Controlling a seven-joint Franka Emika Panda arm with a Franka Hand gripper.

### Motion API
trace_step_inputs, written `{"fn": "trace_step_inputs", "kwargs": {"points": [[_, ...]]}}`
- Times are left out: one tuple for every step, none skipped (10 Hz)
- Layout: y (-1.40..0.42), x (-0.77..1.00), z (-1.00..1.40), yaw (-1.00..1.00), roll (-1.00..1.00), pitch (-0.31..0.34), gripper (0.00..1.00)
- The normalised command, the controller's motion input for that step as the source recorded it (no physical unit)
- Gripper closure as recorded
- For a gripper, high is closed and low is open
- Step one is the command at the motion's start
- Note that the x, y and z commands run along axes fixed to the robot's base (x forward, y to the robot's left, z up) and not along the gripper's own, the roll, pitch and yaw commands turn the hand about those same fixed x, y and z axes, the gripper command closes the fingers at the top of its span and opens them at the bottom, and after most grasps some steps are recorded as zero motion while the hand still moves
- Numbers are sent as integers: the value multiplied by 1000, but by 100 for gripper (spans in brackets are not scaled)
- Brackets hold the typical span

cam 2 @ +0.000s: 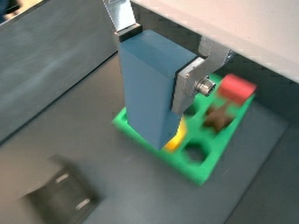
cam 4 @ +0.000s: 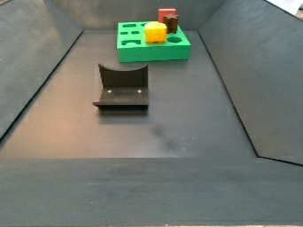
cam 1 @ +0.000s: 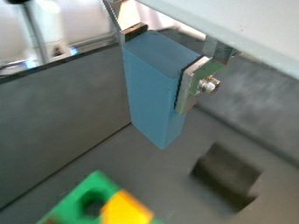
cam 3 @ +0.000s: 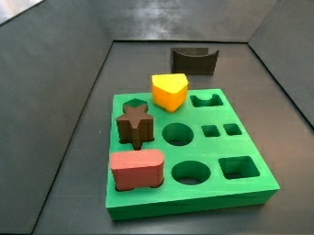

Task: Pick up the rectangle object. Move up. Place the rectangle object on the fixture. Regrasp the rectangle object. Move to above the board. Insert the rectangle object.
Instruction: Move to above the board, then insert the rectangle object.

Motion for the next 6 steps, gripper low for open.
{"fn": "trace_step_inputs", "kwargs": {"points": [[-741,-145,24,-12,-555,-1,100],[-450,-98,16,-5,-368,-6,100],[-257,-63,10,-7,-256,-10,100],[-31,0,0,0,0,0,100],[-160,0,-34,3,0,-16,100],[-394,26,-297,97,16,-50,100]]}}
